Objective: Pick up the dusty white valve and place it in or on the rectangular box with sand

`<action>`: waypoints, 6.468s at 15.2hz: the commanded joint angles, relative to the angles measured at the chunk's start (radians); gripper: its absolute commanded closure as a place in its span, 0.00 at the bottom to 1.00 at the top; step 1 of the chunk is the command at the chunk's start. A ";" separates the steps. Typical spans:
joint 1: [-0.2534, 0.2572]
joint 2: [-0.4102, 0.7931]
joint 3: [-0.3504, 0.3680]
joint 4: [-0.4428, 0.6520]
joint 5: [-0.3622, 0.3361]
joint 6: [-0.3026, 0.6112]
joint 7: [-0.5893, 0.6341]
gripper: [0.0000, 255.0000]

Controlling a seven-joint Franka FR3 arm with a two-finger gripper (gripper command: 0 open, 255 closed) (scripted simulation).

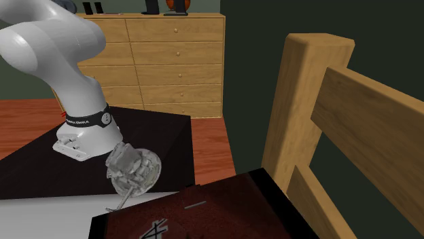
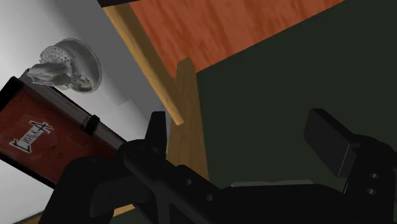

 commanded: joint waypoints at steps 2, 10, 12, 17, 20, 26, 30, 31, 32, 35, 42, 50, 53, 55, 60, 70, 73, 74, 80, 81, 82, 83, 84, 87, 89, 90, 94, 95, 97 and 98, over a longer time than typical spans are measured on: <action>-0.006 -0.001 -0.019 -0.019 -0.015 0.017 -0.025 0.00; -0.064 0.049 -0.184 -0.125 -0.136 0.168 -0.223 0.00; -0.078 0.078 -0.227 -0.138 -0.166 0.212 -0.273 0.00; -0.106 0.181 -0.339 -0.147 -0.227 0.329 -0.397 0.00; -0.113 0.262 -0.408 -0.135 -0.251 0.402 -0.473 0.00; -0.114 0.315 -0.441 -0.173 -0.260 0.495 -0.490 0.00; -0.114 0.337 -0.450 -0.193 -0.262 0.537 -0.492 0.00; -0.114 0.338 -0.450 -0.193 -0.261 0.537 -0.492 0.00; -0.115 0.338 -0.449 -0.193 -0.261 0.537 -0.493 0.00; -0.117 0.338 -0.448 -0.193 -0.260 0.537 -0.493 0.00; -0.113 0.325 -0.434 -0.182 -0.256 0.512 -0.484 1.00; -0.121 0.305 -0.430 -0.162 -0.256 0.473 -0.494 1.00; -0.123 0.285 -0.419 -0.135 -0.251 0.426 -0.494 1.00; -0.123 0.272 -0.412 -0.117 -0.249 0.396 -0.495 1.00; -0.066 0.303 -0.353 -0.100 -0.300 0.337 -0.570 0.00; -0.037 0.363 -0.337 -0.167 -0.366 0.411 -0.622 0.00; -0.037 0.363 -0.337 -0.167 -0.366 0.411 -0.622 0.00; -0.037 0.363 -0.337 -0.167 -0.366 0.411 -0.622 0.00; -0.037 0.363 -0.337 -0.168 -0.366 0.411 -0.622 1.00; -0.037 0.363 -0.337 -0.168 -0.366 0.411 -0.622 1.00; -0.037 0.363 -0.337 -0.168 -0.366 0.411 -0.622 1.00; -0.037 0.363 -0.337 -0.168 -0.366 0.411 -0.622 1.00; -0.037 0.363 -0.337 -0.167 -0.366 0.411 -0.622 1.00; -0.037 0.363 -0.337 -0.167 -0.366 0.411 -0.622 1.00; -0.037 0.347 -0.332 -0.152 -0.362 0.380 -0.627 1.00; -0.036 0.339 -0.329 -0.144 -0.360 0.364 -0.629 1.00; -0.035 0.313 -0.318 -0.109 -0.352 0.303 -0.639 1.00; -0.035 0.307 -0.315 -0.100 -0.349 0.288 -0.641 1.00; -0.034 0.296 -0.310 -0.081 -0.345 0.259 -0.646 1.00; -0.033 0.291 -0.307 -0.072 -0.343 0.244 -0.648 1.00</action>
